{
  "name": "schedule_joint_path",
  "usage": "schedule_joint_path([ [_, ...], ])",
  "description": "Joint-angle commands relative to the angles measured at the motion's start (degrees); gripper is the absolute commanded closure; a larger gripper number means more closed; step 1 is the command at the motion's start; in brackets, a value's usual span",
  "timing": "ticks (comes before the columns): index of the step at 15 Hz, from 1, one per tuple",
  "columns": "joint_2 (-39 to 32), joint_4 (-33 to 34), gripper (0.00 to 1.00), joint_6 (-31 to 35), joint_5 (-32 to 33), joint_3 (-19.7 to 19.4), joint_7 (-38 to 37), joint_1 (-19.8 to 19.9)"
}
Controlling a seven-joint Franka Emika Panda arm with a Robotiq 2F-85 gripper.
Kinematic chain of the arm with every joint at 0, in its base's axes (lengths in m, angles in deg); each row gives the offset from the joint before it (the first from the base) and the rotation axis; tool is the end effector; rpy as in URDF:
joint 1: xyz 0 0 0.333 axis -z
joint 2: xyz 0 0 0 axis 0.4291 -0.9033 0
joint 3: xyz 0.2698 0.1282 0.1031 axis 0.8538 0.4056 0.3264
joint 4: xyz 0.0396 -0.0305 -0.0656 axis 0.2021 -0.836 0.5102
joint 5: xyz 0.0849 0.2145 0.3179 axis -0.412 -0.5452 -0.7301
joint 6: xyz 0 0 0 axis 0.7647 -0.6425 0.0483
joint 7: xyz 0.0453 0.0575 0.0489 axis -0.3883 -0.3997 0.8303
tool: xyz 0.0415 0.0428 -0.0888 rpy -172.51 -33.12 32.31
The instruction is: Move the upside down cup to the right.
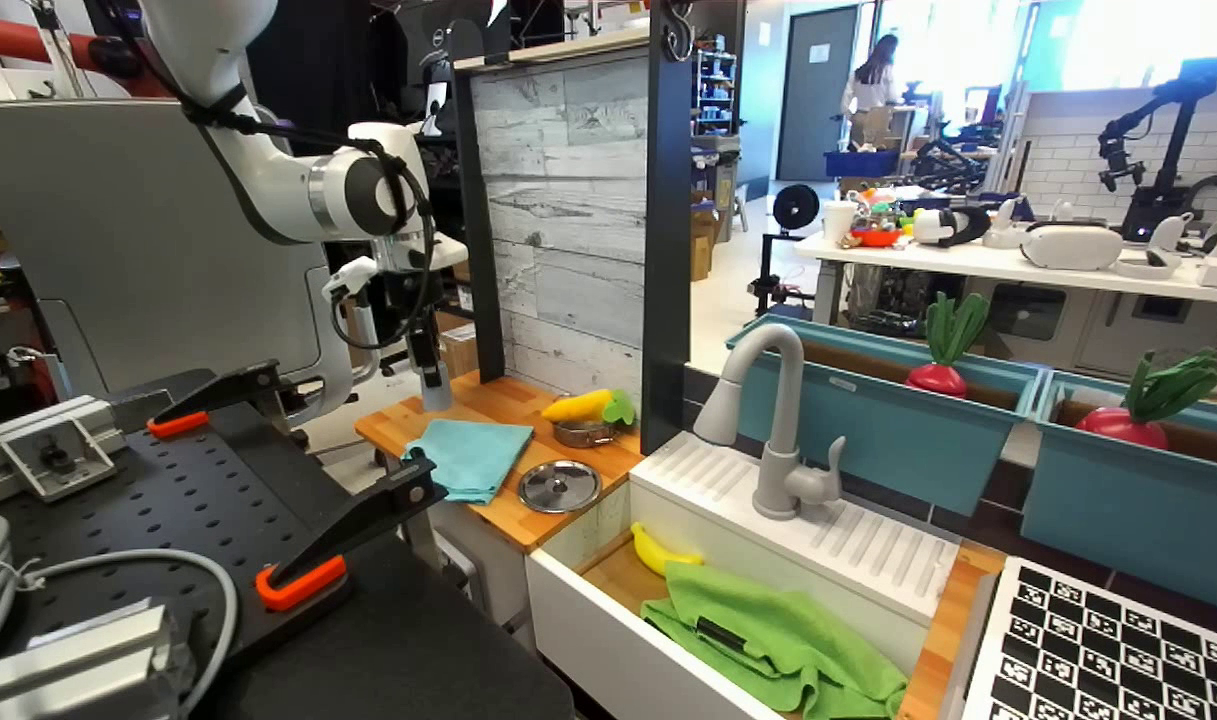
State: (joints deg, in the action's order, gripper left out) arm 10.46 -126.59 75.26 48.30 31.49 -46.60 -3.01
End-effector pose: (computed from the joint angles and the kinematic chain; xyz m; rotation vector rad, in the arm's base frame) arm 0.5872 0.3058 0.0140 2.9975 -0.8439 0.0710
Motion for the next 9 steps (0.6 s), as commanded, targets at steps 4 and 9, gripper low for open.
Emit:
schedule_joint_path([
  [4,-0.28,2.40,0.81,-3.08,0.23,-1.07,0.57,-2.45],
  [9,1.38,-0.17,0.81,-2.64,1.72,-3.00,0.32,-4.48],
])
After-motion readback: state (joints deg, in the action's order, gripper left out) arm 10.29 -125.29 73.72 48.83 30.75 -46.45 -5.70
